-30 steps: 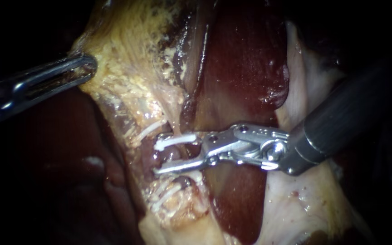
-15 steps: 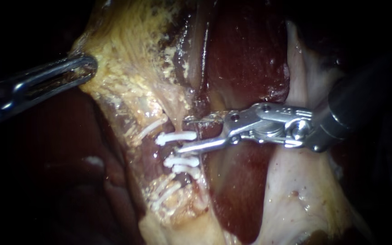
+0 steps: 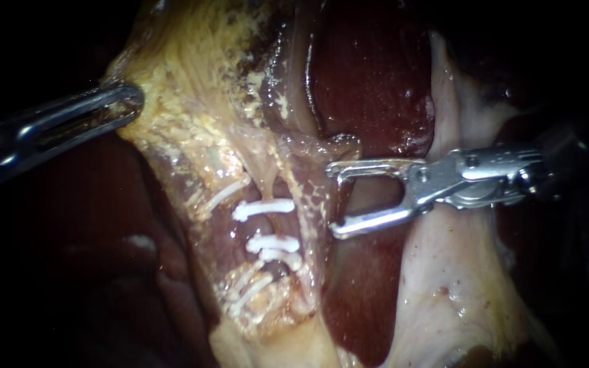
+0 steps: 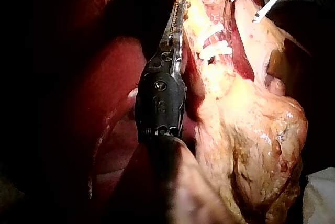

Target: Going back third clip right tube

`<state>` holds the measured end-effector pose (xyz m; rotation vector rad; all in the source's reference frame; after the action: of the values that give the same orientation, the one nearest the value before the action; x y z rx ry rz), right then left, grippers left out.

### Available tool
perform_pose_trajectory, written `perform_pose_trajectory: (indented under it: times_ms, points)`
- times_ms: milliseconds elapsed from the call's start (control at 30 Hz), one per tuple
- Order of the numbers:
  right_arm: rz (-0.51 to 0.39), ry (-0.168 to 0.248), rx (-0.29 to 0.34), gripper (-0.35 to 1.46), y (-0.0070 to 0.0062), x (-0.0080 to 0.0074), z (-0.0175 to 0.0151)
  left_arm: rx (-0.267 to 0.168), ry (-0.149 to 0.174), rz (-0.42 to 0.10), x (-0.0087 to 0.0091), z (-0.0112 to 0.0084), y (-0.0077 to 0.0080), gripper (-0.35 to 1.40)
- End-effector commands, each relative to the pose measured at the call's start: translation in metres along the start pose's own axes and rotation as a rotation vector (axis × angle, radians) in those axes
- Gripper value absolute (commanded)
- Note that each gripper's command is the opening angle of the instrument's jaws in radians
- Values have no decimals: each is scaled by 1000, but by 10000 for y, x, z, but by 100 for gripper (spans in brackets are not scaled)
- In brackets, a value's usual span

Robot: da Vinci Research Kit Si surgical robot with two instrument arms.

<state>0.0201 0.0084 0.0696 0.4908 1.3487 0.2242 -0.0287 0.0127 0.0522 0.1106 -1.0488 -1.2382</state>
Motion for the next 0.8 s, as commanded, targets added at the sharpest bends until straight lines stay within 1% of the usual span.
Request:
perform_pose_trajectory:
  times_ms: [33, 167, 267, 367, 433, 500, 633, 667, 733, 800]
  points:
    - [-4, 3, 1, 60, -1, 3, -1, 0, 0, 0, 0, 1, 0, -35]
    - [-15, 6, 3, 60, -6, 10, 0, -2, -1, 0, 1, 3, -1, -35]
    - [-21, 6, 2, 60, -6, 10, 1, -7, -4, 1, 5, 6, -3, -35]
    - [-21, 6, 2, 60, -6, 9, 2, 0, -8, 4, 12, 14, -3, -35]
    - [-21, 6, 2, 60, -6, 9, 2, -1, -1, 6, 17, 20, -2, -35]
    - [-21, 6, 2, 60, -6, 9, 2, 3, 9, 11, 26, 31, 0, -35]
    - [-21, 5, -1, 60, -7, 10, 2, 9, 33, 21, 47, 60, 4, -35]
    - [-21, 5, -1, 60, -7, 10, 2, 8, 34, 22, 50, 65, 5, -35]
    - [-21, 5, -2, 60, -8, 10, 3, 13, 42, 25, 58, 82, 5, -35]
    - [-21, 5, -2, 60, -9, 11, 4, 18, 48, 25, 60, 95, 3, -35]
